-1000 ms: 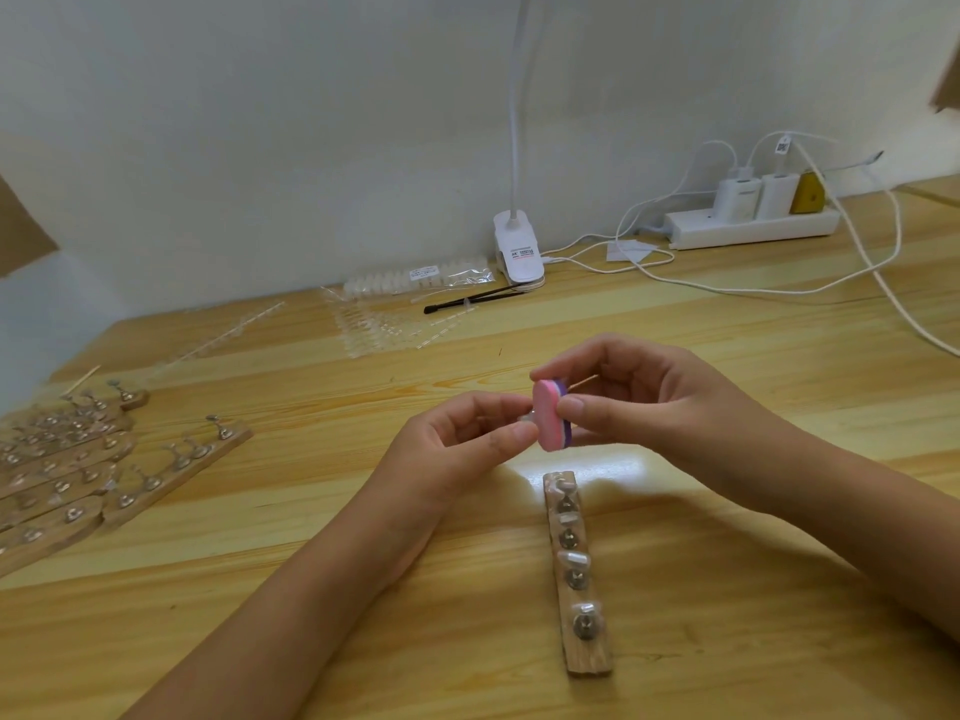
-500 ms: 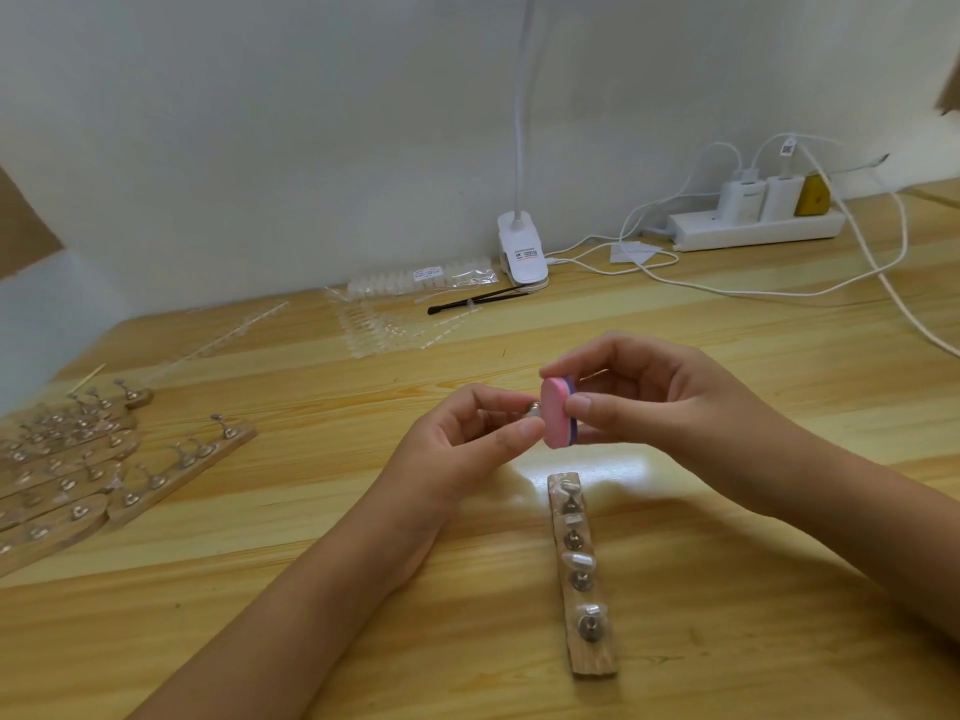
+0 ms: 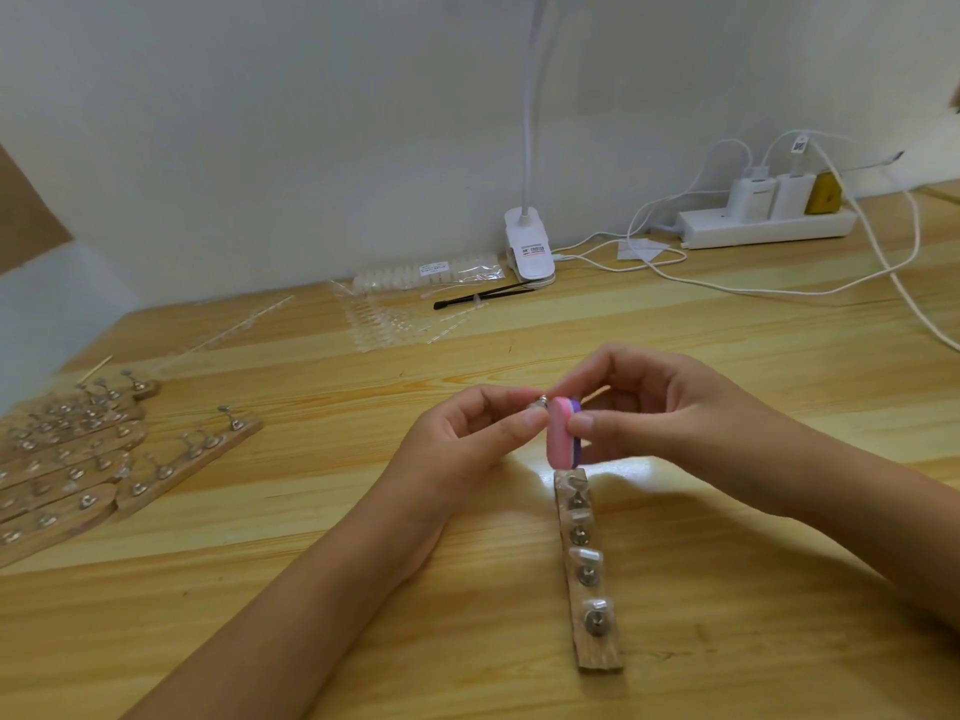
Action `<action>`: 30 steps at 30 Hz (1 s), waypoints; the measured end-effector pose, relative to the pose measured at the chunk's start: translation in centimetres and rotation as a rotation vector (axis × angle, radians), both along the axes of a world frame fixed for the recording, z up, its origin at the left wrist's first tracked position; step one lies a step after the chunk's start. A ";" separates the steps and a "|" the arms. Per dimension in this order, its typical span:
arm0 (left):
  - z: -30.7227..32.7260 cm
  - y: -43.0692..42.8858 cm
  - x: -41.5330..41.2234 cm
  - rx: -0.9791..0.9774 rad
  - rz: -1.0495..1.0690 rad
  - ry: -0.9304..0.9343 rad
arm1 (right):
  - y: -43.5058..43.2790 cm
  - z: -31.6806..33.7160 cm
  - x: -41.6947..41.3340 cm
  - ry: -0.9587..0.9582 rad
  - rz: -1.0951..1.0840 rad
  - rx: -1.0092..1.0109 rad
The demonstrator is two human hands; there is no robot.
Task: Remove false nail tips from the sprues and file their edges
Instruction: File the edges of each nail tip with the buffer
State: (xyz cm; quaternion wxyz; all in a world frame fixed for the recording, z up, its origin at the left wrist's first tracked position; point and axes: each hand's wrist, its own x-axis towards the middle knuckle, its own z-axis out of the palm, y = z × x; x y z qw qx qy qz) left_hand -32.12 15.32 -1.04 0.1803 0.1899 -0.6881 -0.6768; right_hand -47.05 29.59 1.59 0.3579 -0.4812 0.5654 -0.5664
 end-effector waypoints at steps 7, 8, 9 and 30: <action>0.0 0.0 0.0 0.023 0.009 0.013 | 0.0 0.1 0.2 0.004 -0.025 0.019; 0.0 0.0 0.0 0.022 0.007 0.017 | 0.0 0.0 0.3 -0.002 -0.042 0.010; 0.0 0.0 0.0 0.021 0.007 0.022 | 0.0 -0.1 0.3 -0.012 -0.059 0.000; 0.1 -0.2 0.1 0.010 0.001 0.045 | -0.2 0.0 1.2 -0.030 -0.162 -0.042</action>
